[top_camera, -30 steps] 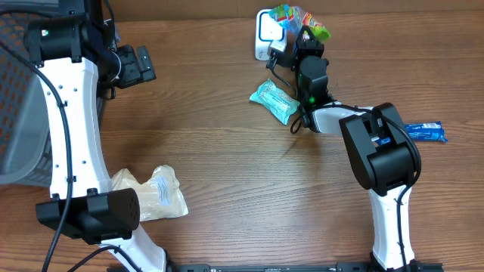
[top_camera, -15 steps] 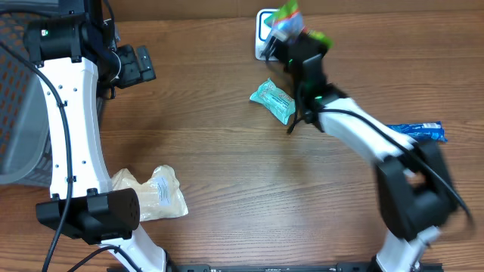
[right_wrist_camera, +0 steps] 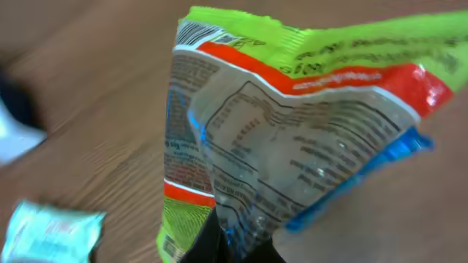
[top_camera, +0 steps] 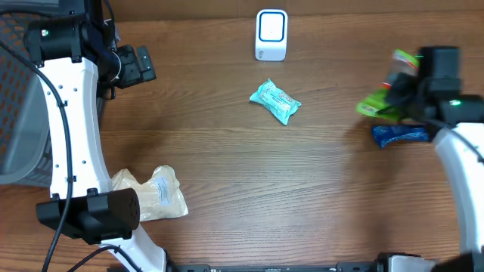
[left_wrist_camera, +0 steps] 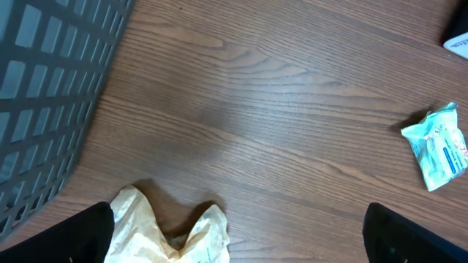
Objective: Scan the item barcode
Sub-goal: 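Carry the green snack bag right and drop it on the blue packet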
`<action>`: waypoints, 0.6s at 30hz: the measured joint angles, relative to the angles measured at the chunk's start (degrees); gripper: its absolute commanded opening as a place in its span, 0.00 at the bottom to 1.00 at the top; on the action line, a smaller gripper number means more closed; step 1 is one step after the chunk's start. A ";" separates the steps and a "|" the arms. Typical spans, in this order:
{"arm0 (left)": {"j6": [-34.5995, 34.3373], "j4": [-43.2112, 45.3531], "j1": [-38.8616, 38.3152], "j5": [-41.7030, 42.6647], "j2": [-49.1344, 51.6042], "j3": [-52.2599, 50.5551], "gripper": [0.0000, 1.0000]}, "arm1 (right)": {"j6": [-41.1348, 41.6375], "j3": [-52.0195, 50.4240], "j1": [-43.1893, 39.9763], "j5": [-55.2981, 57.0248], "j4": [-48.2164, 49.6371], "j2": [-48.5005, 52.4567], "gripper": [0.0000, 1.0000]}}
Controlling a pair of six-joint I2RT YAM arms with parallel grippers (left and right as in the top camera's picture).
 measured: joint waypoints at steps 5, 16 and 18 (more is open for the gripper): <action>0.00 0.04 0.00 -0.02 0.00 0.00 1.00 | 5.62 -2.71 -12.00 -7.52 3.78 8.20 0.05; 0.00 0.02 0.00 0.00 0.00 0.00 1.00 | 1.36 -0.33 -13.33 -16.31 -1.92 17.35 0.65; 0.00 0.02 -0.02 0.00 0.00 0.00 1.00 | -3.82 3.65 -12.33 -19.21 -5.07 16.06 0.72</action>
